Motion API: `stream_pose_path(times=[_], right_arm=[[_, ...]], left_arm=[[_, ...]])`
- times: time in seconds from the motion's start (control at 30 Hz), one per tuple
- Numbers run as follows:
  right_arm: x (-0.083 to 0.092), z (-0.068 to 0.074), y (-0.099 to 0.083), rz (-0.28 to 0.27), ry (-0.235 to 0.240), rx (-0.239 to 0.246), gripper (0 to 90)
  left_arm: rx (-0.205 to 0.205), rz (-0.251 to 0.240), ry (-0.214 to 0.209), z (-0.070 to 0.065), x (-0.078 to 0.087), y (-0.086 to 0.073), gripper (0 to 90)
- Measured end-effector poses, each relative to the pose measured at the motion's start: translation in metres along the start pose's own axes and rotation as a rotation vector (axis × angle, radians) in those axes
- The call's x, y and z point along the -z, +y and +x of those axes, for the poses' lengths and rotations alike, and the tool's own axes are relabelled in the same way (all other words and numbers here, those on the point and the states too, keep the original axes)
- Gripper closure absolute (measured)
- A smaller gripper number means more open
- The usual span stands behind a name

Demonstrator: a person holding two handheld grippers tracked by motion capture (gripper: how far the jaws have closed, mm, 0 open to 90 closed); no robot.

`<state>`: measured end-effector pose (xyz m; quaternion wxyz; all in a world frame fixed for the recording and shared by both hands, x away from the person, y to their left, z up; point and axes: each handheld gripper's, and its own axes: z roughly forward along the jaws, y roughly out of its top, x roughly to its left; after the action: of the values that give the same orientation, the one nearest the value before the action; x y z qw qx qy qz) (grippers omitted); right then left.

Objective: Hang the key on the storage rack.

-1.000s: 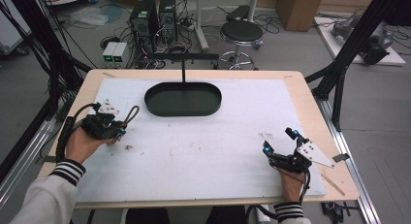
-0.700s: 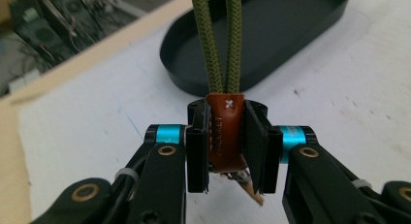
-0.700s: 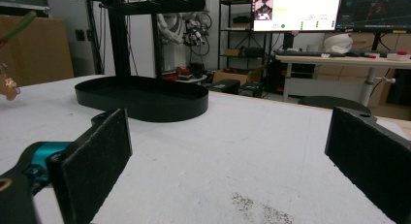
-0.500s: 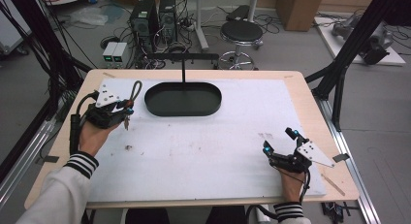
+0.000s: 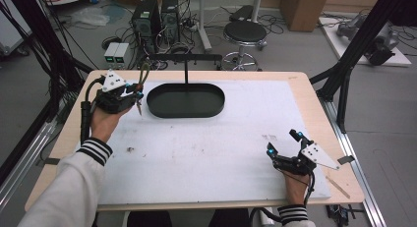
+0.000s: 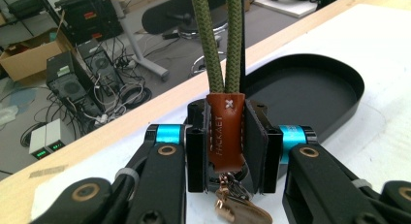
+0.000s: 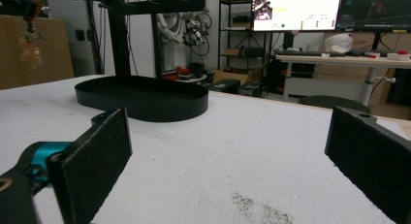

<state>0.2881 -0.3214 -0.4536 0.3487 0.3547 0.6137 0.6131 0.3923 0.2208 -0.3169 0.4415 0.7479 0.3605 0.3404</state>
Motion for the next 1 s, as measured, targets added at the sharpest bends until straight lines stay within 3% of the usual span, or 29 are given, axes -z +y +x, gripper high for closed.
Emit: stream_pose_path(times=[0.27,0.63,1.0], right_arm=[[0.000,0.000,0.000,0.002,-0.001,-0.009,1.8],[0.000,0.000,0.000,0.004,-0.001,-0.005,1.8],[0.000,0.000,0.000,0.003,0.000,-0.010,1.8]], left_arm=[[0.026,-0.002,-0.002,0.006,-0.021,0.008,72.3],[0.024,0.015,0.017,0.010,-0.045,0.021,72.3],[0.048,0.057,0.034,0.010,-0.065,0.016,72.3]])
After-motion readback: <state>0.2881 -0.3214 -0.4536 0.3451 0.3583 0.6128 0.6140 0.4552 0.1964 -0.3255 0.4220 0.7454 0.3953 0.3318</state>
